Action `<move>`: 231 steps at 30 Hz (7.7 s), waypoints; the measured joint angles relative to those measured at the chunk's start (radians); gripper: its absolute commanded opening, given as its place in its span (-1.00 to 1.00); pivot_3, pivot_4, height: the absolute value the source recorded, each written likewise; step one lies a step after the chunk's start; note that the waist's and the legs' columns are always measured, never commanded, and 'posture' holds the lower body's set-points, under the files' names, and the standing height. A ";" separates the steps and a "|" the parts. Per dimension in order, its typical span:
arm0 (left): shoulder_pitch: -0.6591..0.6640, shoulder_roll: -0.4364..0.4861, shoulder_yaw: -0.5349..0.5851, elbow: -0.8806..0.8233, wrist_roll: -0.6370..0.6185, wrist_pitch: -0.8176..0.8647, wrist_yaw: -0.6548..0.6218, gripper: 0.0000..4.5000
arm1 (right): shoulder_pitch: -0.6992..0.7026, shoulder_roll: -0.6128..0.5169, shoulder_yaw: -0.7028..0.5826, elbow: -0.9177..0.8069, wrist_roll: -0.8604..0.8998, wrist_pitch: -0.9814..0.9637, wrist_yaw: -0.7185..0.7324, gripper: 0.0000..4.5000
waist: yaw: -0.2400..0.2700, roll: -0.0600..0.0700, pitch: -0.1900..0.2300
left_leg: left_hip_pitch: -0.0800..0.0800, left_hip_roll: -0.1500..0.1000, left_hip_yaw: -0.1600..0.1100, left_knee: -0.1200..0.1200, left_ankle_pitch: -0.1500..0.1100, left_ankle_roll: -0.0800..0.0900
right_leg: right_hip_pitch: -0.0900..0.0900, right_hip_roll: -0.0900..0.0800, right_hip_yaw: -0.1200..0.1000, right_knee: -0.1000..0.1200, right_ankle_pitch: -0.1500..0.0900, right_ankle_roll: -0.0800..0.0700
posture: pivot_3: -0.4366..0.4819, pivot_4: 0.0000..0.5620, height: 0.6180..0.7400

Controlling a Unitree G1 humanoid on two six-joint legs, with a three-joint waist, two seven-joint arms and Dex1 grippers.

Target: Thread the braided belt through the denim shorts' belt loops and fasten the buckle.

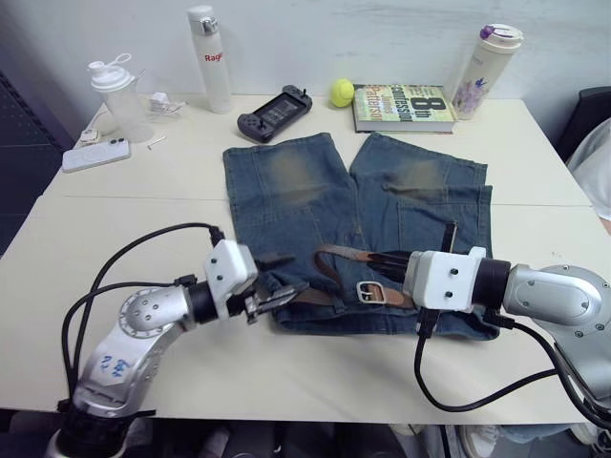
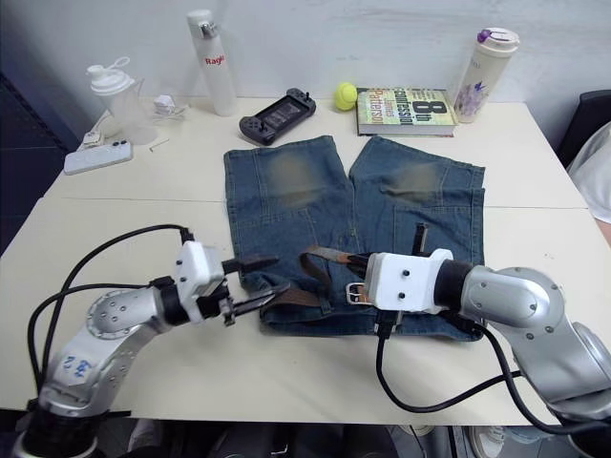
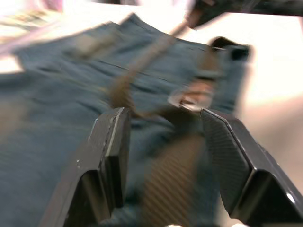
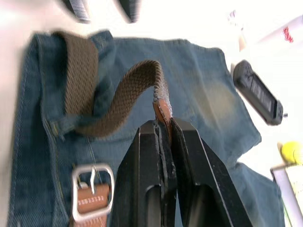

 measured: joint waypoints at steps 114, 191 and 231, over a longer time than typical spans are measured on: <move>-0.070 -0.070 -0.093 0.193 0.131 0.032 -0.012 -1.00 | 0.470 0.349 0.093 -0.012 -0.530 0.124 -0.281 -0.91 | 0.026 -0.002 0.001 | 0.001 -0.002 -0.001 -0.001 0.002 -0.004 | -0.001 -0.001 0.000 -0.001 0.000 0.001 | -0.05 -0.47 1.00; -0.444 -0.048 -0.373 0.492 0.344 -0.009 -0.333 -1.00 | 0.111 0.125 0.405 -0.109 -0.588 0.468 -0.190 -0.96 | 0.018 -0.002 0.001 | 0.000 -0.003 -0.001 0.001 0.003 -0.003 | -0.002 -0.001 0.000 0.004 -0.001 0.000 | -0.05 -0.47 1.00; -0.273 0.085 -0.270 0.268 0.311 0.173 -0.296 -1.00 | 0.039 0.488 0.220 -0.153 -0.339 0.955 -0.233 -0.96 | 0.002 -0.002 0.000 | 0.000 -0.002 -0.002 -0.002 0.003 -0.004 | -0.003 -0.001 0.001 0.005 -0.001 0.000 | -0.05 -0.47 1.00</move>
